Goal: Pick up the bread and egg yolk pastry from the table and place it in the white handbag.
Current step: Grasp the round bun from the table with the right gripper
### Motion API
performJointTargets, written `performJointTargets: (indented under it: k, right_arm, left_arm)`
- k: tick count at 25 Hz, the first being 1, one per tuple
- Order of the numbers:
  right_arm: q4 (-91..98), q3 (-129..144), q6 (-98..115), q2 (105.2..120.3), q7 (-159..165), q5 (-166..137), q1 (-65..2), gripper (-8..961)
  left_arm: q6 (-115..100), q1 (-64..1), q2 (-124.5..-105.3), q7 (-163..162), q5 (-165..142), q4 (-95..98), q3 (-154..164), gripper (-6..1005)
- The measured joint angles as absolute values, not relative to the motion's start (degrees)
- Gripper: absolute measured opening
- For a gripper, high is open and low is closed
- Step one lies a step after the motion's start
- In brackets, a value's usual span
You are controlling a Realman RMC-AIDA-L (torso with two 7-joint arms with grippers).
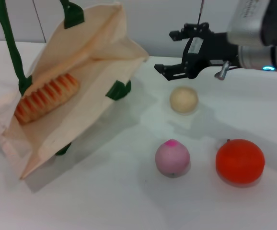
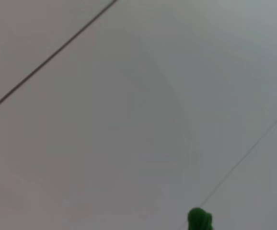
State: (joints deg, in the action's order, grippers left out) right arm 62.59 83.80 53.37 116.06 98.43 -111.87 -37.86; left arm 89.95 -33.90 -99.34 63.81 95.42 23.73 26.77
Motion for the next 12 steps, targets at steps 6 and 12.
performJointTargets:
  k: [6,12]
  right_arm:
    - [49.4,84.1,51.8,116.09,98.7,-113.6,-46.0,870]
    - [39.7,84.0,48.7,115.94,98.9,-115.4,-51.4,870]
  left_arm:
    - [90.4,-34.0,-99.70,64.0,95.5,23.7,25.6,128]
    - [90.6,-34.4,-99.90,64.0,95.4,23.7,25.9,128]
